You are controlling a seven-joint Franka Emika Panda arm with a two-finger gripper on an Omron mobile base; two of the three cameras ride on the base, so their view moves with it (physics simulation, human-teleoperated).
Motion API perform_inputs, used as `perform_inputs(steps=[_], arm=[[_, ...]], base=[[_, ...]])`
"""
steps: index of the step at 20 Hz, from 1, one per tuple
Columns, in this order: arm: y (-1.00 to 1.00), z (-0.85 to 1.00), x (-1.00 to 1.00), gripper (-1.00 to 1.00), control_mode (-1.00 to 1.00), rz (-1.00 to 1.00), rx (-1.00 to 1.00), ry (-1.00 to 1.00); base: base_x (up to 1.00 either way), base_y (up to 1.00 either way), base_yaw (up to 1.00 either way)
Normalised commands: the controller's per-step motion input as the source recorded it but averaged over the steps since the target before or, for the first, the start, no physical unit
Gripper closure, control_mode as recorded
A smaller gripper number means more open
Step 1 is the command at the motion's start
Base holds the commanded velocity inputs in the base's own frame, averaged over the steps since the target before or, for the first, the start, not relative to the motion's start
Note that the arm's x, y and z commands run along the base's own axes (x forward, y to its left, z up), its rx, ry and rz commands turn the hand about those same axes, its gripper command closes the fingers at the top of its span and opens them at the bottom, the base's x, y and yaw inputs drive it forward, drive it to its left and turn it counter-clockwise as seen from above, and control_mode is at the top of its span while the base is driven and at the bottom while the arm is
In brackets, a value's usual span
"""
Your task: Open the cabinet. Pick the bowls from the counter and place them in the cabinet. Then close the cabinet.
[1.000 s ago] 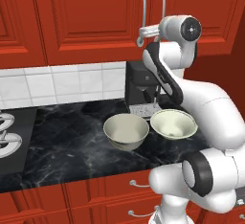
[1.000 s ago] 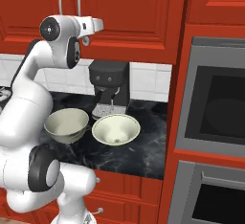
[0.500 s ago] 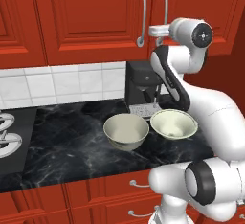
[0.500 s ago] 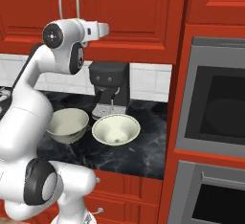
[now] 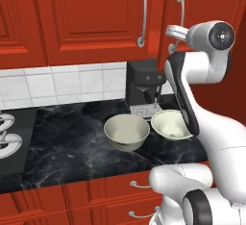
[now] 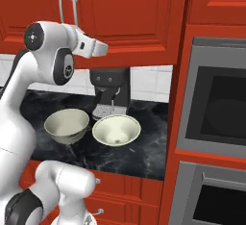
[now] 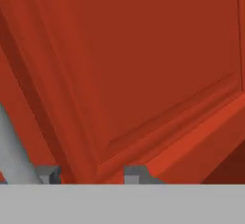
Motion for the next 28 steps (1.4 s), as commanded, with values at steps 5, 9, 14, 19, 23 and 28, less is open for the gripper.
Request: perform_inputs(steps=[5, 9, 14, 19, 23, 28], arm=[[-1.0, 0.0, -1.0, 1.0, -1.0, -0.16, 0.39, 0.06], [-1.0, -0.08, -1.0, 1.0, -1.0, -0.11, 0.31, -0.04], [-0.9, -0.27, -1.0, 1.0, -1.0, -0.06, 0.13, -0.36], [-0.15, -0.14, -1.0, 1.0, -1.0, -0.06, 0.0, -0.52], [0.14, 0.0, -1.0, -1.0, -1.0, -0.09, -0.01, -0.43], [0.34, 0.18, -1.0, -1.0, -1.0, -0.17, -0.02, -0.37]], base=[[0.0, 0.0, 0.0], [0.0, 0.0, 0.0], [0.0, 0.0, 0.0], [0.0, 0.0, 0.0], [0.0, 0.0, 0.0], [0.0, 0.0, 0.0]])
